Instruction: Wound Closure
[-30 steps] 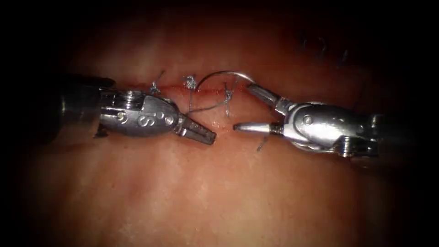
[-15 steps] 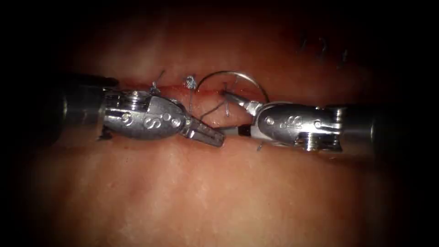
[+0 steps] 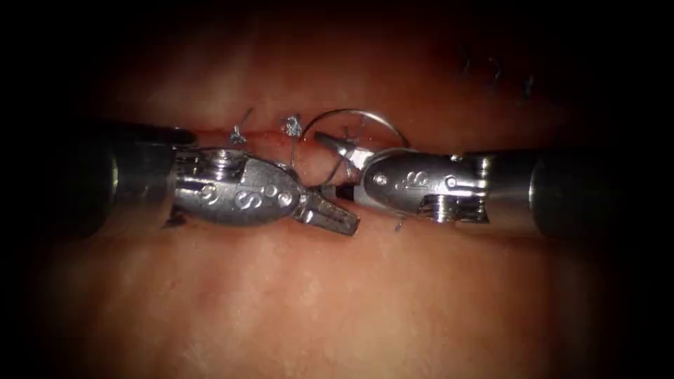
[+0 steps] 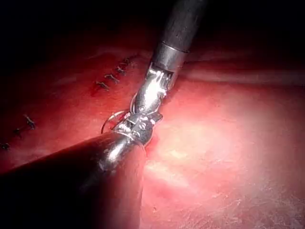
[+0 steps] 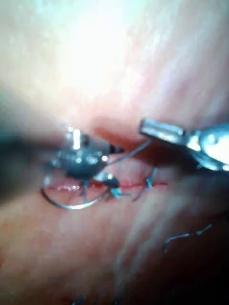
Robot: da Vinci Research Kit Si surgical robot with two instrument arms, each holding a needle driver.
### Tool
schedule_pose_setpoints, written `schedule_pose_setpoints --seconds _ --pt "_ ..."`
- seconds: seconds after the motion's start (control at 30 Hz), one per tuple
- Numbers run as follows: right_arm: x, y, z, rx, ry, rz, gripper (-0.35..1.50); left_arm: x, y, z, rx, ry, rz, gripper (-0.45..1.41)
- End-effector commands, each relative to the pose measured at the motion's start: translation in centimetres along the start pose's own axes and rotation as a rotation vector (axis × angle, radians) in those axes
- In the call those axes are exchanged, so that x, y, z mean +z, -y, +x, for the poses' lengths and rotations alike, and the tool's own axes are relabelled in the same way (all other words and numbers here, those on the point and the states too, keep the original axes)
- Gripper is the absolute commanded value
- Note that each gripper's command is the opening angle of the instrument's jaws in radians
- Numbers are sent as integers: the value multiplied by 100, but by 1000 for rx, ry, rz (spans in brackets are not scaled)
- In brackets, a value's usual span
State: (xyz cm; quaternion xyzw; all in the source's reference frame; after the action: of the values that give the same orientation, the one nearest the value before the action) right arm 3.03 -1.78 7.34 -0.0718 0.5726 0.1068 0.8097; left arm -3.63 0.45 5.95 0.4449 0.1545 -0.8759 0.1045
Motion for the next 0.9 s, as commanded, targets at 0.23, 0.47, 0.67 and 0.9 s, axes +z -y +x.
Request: schedule_pose_setpoints --seconds 0.23,0.47,0.67,0.9 --pt "31 4 1 -2 -14 0 146 9 6 -1 2 -4 -3 -45" --pt "39 8 0 -17 -14 -2 146 10 5 0 8 -8 -7 -45" --pt "40 6 -2 -29 -18 -6 140 11 4 2 14 -8 -6 -45" --pt "40 3 -6 -48 -6 -2 135 12 2 5 19 -9 -8 -45"
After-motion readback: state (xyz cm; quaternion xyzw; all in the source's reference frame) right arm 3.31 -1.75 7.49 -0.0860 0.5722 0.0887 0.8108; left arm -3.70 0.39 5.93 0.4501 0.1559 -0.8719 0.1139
